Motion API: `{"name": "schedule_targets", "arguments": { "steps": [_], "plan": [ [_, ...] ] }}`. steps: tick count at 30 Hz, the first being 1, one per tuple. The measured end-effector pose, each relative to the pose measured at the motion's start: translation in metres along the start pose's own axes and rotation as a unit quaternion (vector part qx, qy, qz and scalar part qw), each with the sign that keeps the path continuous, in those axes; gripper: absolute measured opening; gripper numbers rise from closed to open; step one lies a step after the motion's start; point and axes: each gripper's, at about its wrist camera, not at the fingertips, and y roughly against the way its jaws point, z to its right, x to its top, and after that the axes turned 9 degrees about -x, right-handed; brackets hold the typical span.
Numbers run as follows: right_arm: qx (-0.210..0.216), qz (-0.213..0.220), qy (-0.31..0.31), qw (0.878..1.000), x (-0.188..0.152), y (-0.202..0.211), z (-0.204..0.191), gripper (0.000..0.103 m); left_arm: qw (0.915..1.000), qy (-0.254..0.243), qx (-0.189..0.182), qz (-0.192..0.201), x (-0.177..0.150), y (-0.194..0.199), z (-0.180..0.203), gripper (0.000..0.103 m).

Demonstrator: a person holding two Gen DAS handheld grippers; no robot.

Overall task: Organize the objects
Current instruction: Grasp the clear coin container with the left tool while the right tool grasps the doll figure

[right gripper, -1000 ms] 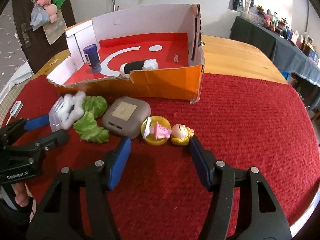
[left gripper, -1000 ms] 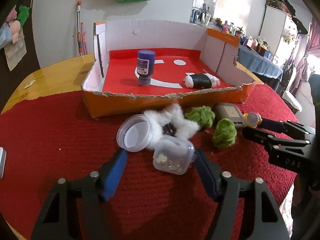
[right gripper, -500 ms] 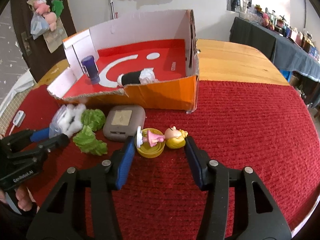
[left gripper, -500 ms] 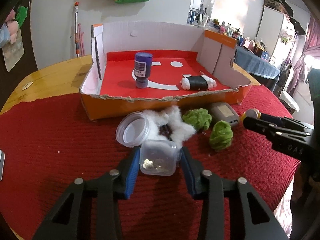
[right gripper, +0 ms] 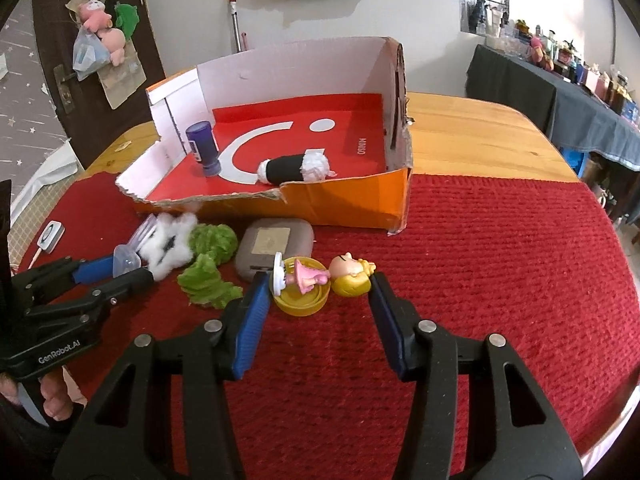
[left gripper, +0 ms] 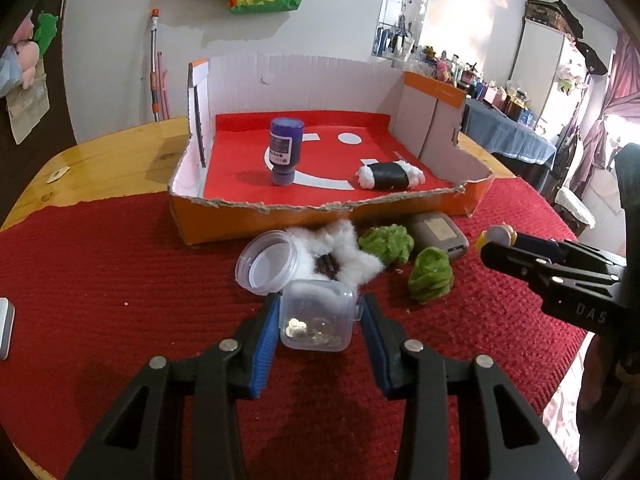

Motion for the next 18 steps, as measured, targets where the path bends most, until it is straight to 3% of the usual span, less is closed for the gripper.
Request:
{"name": "schedule_targets", "arguments": {
  "steps": [5, 12, 18],
  "plan": [
    [0.0, 0.007, 0.004, 1.0, -0.002, 0.006, -0.003, 0.049, 1.0, -0.002, -0.003, 0.001, -0.001, 0.002, 0.002, 0.042],
    [0.005, -0.024, 0.006, 1.0, -0.02, -0.006, -0.006, 0.049, 1.0, -0.004, -0.003, -0.007, -0.008, 0.0, 0.004, 0.042],
    [0.004, -0.024, 0.005, 1.0, -0.022, -0.004, -0.006, 0.05, 0.9999, 0.005, -0.003, -0.014, -0.013, -0.005, 0.001, 0.042]
  ]
}}
